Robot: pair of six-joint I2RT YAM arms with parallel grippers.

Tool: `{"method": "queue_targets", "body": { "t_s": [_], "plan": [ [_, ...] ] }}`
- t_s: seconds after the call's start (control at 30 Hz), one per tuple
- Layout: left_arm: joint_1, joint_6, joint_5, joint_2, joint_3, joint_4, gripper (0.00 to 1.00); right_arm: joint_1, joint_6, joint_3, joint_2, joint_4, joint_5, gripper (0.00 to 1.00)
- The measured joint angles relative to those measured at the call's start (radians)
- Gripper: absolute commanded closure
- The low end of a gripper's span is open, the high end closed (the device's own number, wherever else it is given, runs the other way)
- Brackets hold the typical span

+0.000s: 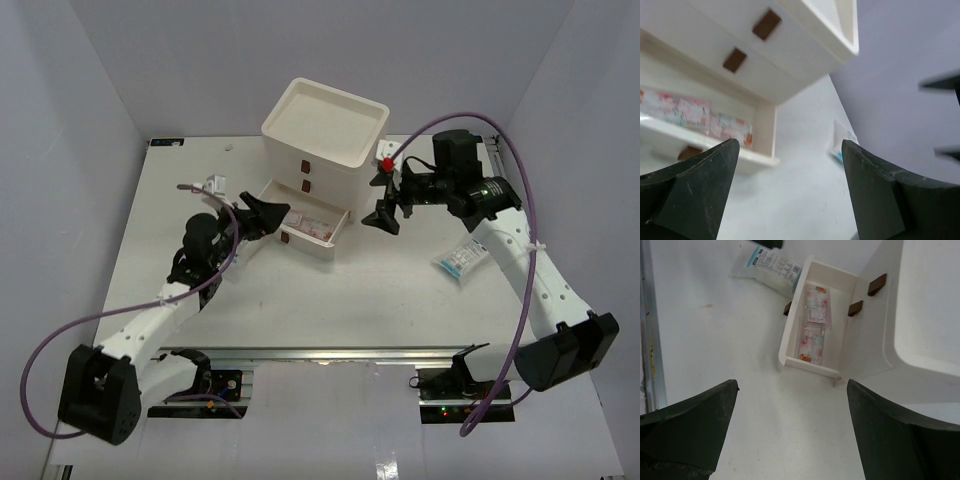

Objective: Organize the makeup

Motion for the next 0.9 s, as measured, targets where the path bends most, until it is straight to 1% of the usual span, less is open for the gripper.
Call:
{"method": "queue_targets", "body": {
  "t_s": [0.03, 0.13, 0.23, 0.3, 0.37, 0.5, 0.6, 0.77, 0.9],
  "plan": [
    [0.0, 0.016, 0.033, -0.06, -0.054, 0.015, 0.07, 0.022, 0.022, 0.033, 0.032, 0.021, 0.033, 0.04],
    [0.0, 0.022, 0.131, -0.166, -0.185, 0.057, 0.1, 0.065, 0.074, 0.166, 0.156, 0.052, 0.13, 0.04],
    [0.0, 0.009, 0.212, -0.225, -0.296, 0.081, 0.18, 0.101, 0.103, 0.284, 0.281, 0.102, 0.205, 0.04],
    [0.0, 0.001, 0.247, -0.217, -0.343, 0.102, 0.21, 0.119, 0.115, 0.346, 0.353, 0.103, 0.24, 0.03],
    [0.0, 0.002, 0.254, -0.188, -0.358, 0.109, 0.25, 0.131, 0.122, 0.401, 0.419, 0.117, 0.268, 0.02],
    [0.0, 0.021, 0.251, -0.077, -0.362, 0.145, 0.34, 0.138, 0.139, 0.447, 0.503, 0.132, 0.301, 0.1],
    [0.0, 0.045, 0.235, 0.054, -0.346, 0.176, 0.4, 0.137, 0.149, 0.466, 0.55, 0.136, 0.318, 0.21],
    [-0.007, 0.076, 0.189, 0.271, -0.276, 0.197, 0.48, 0.137, 0.157, 0.49, 0.592, 0.141, 0.355, 0.48],
    [-0.019, 0.103, 0.154, 0.383, -0.203, 0.207, 0.5, 0.137, 0.158, 0.491, 0.595, 0.144, 0.359, 0.7]
  ]
}}
